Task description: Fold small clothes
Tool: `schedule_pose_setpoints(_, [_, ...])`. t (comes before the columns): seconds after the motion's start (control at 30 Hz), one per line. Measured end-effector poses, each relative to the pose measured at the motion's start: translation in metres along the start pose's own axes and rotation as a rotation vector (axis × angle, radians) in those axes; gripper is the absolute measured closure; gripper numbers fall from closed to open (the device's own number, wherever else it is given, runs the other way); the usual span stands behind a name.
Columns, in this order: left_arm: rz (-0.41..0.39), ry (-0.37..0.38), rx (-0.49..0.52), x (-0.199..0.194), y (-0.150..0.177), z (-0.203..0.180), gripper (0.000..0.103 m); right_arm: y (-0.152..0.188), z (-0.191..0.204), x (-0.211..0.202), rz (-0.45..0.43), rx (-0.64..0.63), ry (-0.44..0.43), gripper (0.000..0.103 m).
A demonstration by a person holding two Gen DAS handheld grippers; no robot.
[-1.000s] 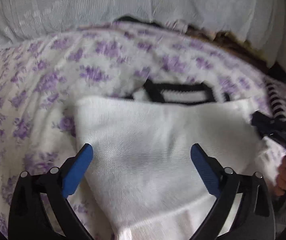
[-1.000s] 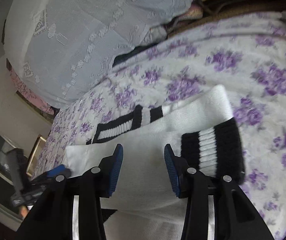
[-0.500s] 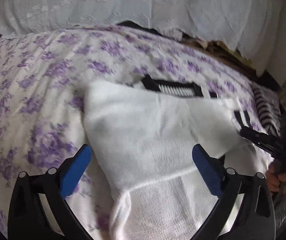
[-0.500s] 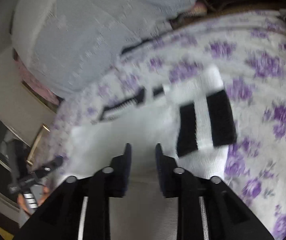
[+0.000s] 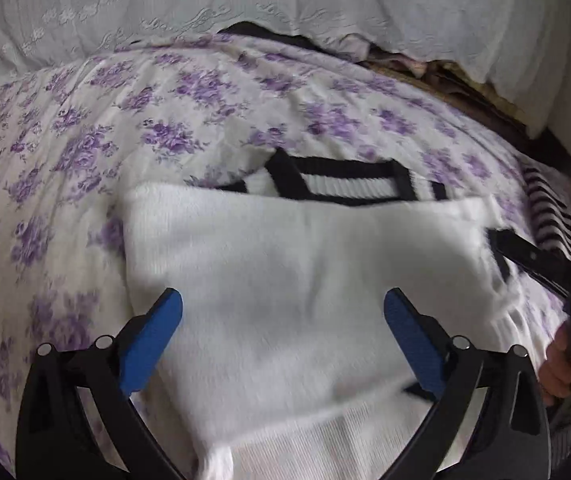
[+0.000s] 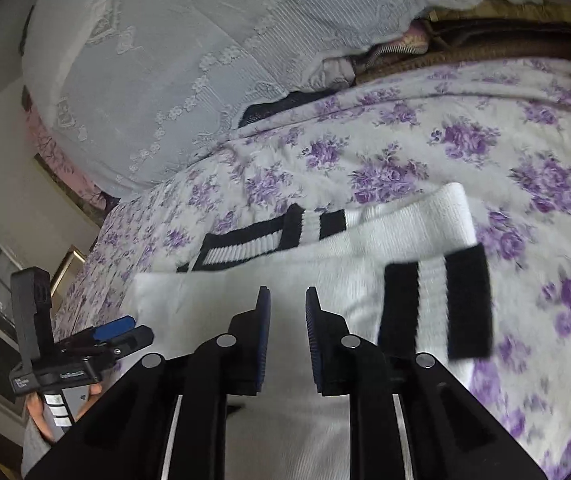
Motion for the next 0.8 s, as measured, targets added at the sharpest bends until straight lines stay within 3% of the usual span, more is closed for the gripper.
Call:
schedule_pose_setpoints(0.07, [0.019,-0.048,-0.026,0.021,-0.005,0.016,0.005,0.000,-0.019,0.021,0.030,0.001,0.045,0.082])
schedule_pose_setpoints(0.1, [0.025,-0.053,-0.036,0.033,-0.002,0.026,0.004,0.000,-0.019,0.021,0.030,0.001,0.045,0.088])
schedule_pose_setpoints(0.13, [-0.009,-0.040,-0.029,0.032,0.000,0.027,0.004,0.001,-0.026,0.026,0.022,-0.003,0.027,0.096])
schedule_pose_setpoints(0.17, [-0.019,-0.054,-0.011,0.029,0.002,0.025,0.004,-0.003,-0.035,0.020,0.000,0.095,-0.047,0.096])
schedule_pose_setpoints(0.23, [-0.030,-0.089,-0.002,0.022,0.006,0.021,0.005,-0.002,-0.034,0.007,-0.034,0.098,-0.047,0.093])
schedule_pose_setpoints(0.27, [-0.046,-0.084,-0.003,0.014,0.010,0.019,0.005,0.000,-0.028,-0.003,-0.055,0.060,-0.022,0.084])
schedule_pose_setpoints(0.33, [-0.083,0.002,0.015,-0.009,0.018,0.007,0.005,0.000,-0.014,-0.011,-0.064,0.007,-0.033,0.068])
schedule_pose_setpoints(0.4, [-0.089,-0.018,0.045,-0.016,0.025,0.003,0.005,0.009,-0.005,-0.012,-0.035,-0.025,-0.042,0.065])
schedule_pose_setpoints(0.5, [0.008,-0.056,0.024,0.014,0.039,0.012,0.004,0.025,-0.014,0.006,0.021,-0.056,0.003,0.064])
schedule_pose_setpoints(0.67, [-0.035,-0.020,-0.021,-0.010,0.049,0.011,0.005,0.033,-0.003,-0.021,-0.052,-0.096,0.038,0.064])
schedule_pose_setpoints(0.8, [-0.034,0.008,0.012,-0.029,0.075,0.002,0.005,0.067,-0.001,-0.029,0.024,-0.112,0.037,0.056])
Point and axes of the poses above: each gripper's, at about its wrist camera, not at the fingertips, and x roughly the way its jaws point, z to its left, y to its underside, the point moved 7 cm from there along x, roughly the way its jaws point, and after that the axes turned 4 degrees about -y, right-handed, at the moved point
